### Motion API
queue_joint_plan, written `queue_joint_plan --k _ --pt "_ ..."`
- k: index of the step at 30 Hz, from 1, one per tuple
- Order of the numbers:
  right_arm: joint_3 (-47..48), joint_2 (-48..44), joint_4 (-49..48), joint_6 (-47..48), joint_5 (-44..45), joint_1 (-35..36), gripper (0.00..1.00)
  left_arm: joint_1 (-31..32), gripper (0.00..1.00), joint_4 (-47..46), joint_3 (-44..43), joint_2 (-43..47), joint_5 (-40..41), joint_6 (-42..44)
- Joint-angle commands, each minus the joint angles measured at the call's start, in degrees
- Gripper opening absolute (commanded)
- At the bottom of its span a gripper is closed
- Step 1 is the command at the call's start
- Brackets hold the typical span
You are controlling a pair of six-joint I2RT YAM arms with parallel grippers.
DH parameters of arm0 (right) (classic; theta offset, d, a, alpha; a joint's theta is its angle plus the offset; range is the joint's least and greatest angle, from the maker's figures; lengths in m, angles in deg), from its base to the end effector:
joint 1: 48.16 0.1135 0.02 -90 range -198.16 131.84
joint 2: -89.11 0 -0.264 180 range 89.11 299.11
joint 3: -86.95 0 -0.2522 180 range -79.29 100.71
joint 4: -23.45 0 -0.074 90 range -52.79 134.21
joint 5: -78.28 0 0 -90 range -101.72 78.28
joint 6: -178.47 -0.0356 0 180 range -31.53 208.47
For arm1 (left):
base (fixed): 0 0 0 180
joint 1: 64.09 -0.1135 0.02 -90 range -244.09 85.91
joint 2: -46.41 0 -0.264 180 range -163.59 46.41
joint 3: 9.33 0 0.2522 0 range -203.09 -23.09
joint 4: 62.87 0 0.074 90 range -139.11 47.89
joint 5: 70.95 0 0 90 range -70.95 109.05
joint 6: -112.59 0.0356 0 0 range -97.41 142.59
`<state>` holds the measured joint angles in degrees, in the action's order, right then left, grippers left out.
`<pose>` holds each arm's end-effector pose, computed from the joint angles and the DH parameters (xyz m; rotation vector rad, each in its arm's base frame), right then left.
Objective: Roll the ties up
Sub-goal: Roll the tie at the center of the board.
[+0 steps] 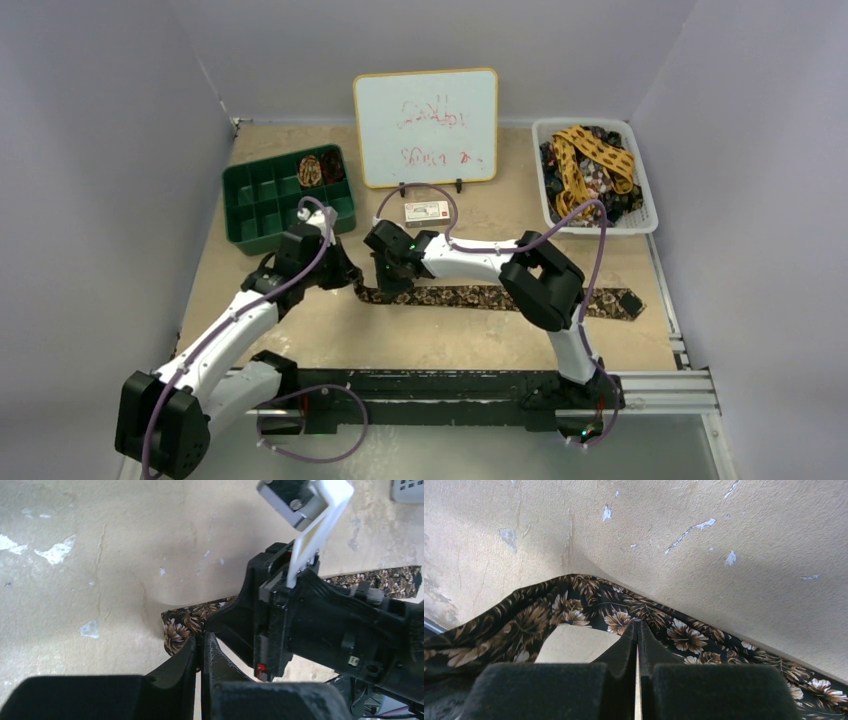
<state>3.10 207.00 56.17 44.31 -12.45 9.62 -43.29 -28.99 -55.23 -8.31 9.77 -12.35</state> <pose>0.2350 0.3737 0.1642 -0.3232 2.6604 0.6780 0.1821 -0.0753 0.2163 -0.2108 2.3933 -0.6638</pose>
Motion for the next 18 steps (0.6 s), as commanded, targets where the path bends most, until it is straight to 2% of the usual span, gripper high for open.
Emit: queue_joint_plan --k 1,8,18 --pt "-0.67 0.19 1.69 -0.44 -0.09 -0.03 0.0 0.93 0.0 -2.62 -2.33 -1.46 -3.16 -0.32" --pt "-1.21 -1.39 -0.68 0.13 -3.0 -0.97 0.0 1.78 0.0 -7.74 2.71 -2.69 -4.69 -1.48" --pt "-3.19 -6.45 -3.81 0.19 -5.63 -1.63 0.0 2.95 0.0 -6.9 0.23 -6.22 -5.07 0.62"
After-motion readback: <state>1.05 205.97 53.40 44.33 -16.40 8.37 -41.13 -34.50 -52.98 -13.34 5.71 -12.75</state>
